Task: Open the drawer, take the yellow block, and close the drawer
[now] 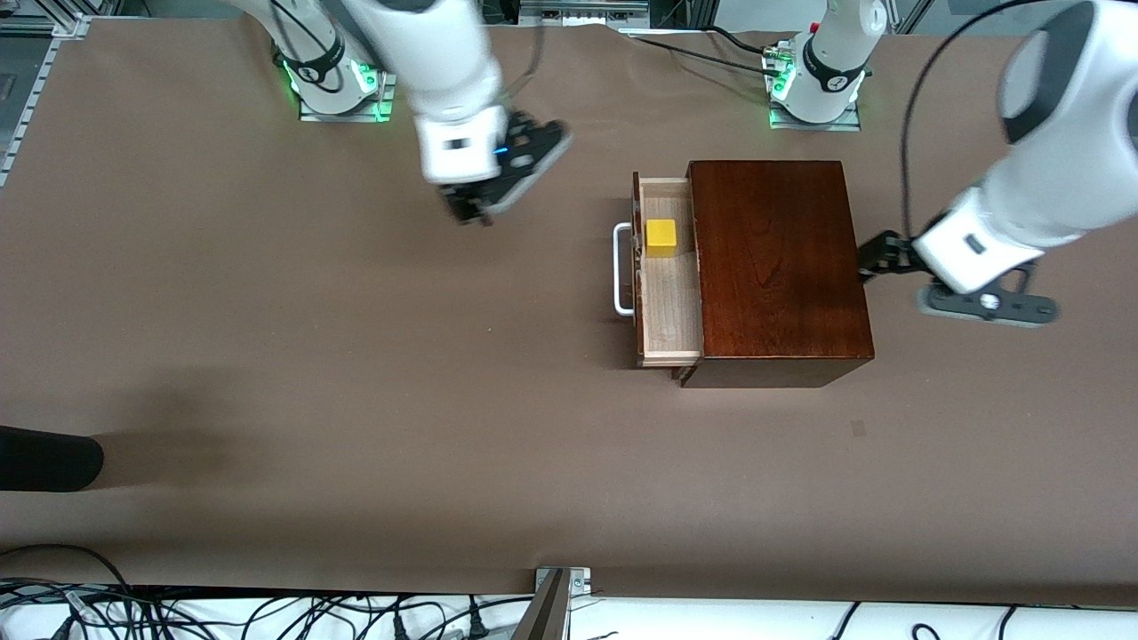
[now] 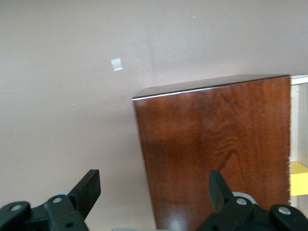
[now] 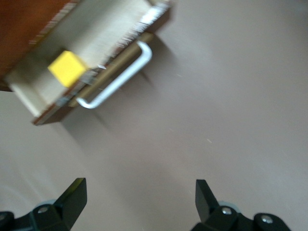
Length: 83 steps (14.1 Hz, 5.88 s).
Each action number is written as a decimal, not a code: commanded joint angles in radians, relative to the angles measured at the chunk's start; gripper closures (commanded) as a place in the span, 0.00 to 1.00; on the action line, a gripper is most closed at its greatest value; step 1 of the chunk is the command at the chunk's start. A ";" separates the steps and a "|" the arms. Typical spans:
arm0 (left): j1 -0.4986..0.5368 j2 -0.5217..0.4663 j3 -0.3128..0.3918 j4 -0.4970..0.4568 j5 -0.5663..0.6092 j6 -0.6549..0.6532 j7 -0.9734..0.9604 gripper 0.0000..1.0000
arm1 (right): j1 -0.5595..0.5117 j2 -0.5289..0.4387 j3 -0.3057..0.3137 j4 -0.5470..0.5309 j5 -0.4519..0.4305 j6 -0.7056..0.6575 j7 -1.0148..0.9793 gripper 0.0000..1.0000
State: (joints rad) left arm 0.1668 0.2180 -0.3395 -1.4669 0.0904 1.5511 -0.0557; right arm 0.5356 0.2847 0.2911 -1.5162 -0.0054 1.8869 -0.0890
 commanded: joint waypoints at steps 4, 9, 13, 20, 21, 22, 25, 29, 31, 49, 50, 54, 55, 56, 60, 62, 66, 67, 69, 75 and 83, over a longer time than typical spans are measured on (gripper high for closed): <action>-0.146 -0.129 0.273 -0.079 -0.060 -0.023 0.112 0.00 | 0.233 0.264 -0.007 0.244 -0.185 0.000 -0.097 0.00; -0.179 -0.273 0.327 -0.335 -0.067 0.285 0.106 0.00 | 0.317 0.427 -0.010 0.378 -0.254 0.052 -0.121 0.00; -0.168 -0.244 0.326 -0.241 -0.067 0.065 0.105 0.00 | 0.326 0.491 -0.009 0.378 -0.301 0.155 -0.158 0.00; -0.170 -0.239 0.315 -0.228 -0.067 0.061 0.102 0.00 | 0.346 0.538 -0.012 0.378 -0.358 0.195 -0.178 0.00; -0.173 -0.239 0.315 -0.228 -0.067 0.061 0.102 0.00 | 0.346 0.538 -0.013 0.378 -0.358 0.198 -0.178 0.00; -0.177 -0.238 0.315 -0.221 -0.067 0.061 0.102 0.00 | 0.345 0.538 -0.013 0.380 -0.358 0.199 -0.176 0.00; -0.176 -0.235 0.315 -0.213 -0.067 0.060 0.102 0.00 | 0.345 0.539 -0.013 0.378 -0.372 0.198 -0.178 0.00; -0.178 -0.229 0.315 -0.207 -0.067 0.058 0.105 0.00 | 0.345 0.548 -0.015 0.375 -0.380 0.210 -0.173 0.00; -0.178 -0.229 0.315 -0.207 -0.067 0.058 0.108 0.00 | 0.345 0.559 -0.015 0.375 -0.392 0.227 -0.172 0.00; -0.181 -0.229 0.312 -0.204 -0.064 0.053 0.114 0.00 | 0.316 0.450 -0.023 0.504 -0.311 0.037 -0.159 1.00; -0.181 -0.232 0.312 -0.201 -0.064 0.041 0.137 0.00 | 0.288 0.424 -0.023 0.504 -0.283 0.014 -0.159 1.00; -0.184 -0.229 0.310 -0.171 -0.067 -0.020 0.299 0.00 | 0.137 0.334 -0.024 0.502 -0.216 -0.063 -0.135 1.00; -0.184 -0.229 0.300 -0.171 -0.070 -0.031 0.354 0.00 | 0.086 0.324 -0.023 0.502 -0.203 -0.081 -0.136 1.00; -0.185 -0.227 0.297 -0.173 -0.090 -0.045 0.432 0.00 | 0.036 0.308 -0.023 0.502 -0.185 -0.097 -0.143 1.00; -0.254 -0.171 0.257 -0.173 -0.147 -0.141 0.790 0.00 | -0.162 0.269 -0.026 0.490 -0.088 -0.182 -0.210 1.00; -0.321 -0.129 0.228 -0.170 -0.240 -0.250 0.800 0.00 | -0.247 0.185 -0.035 0.335 -0.080 -0.184 -0.267 1.00; -0.475 -0.007 0.211 -0.070 -0.297 -0.261 0.795 0.00 | -0.338 0.001 -0.125 -0.058 -0.056 -0.105 -0.233 1.00; -0.493 0.038 0.209 -0.034 -0.319 -0.258 0.812 0.00 | -0.361 -0.011 -0.139 -0.121 -0.044 -0.074 -0.224 1.00; -0.555 0.133 0.203 0.060 -0.340 -0.218 0.842 0.00 | -0.393 -0.012 -0.158 -0.204 -0.028 -0.028 -0.199 1.00; -0.670 0.276 0.197 0.086 -0.324 0.065 1.131 0.00 | -0.404 -0.013 -0.230 -0.508 -0.027 0.335 -0.176 1.00; -0.791 0.414 0.197 0.069 -0.150 0.268 1.199 0.00 | -0.410 0.074 -0.297 -0.671 -0.019 0.639 0.020 1.00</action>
State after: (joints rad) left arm -0.6131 0.5984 -0.1512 -1.4218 -0.0943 1.8174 1.0982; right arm 0.1323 0.3373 -0.0042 -2.1643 -0.0446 2.4688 -0.1205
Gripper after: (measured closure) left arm 0.000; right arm 0.445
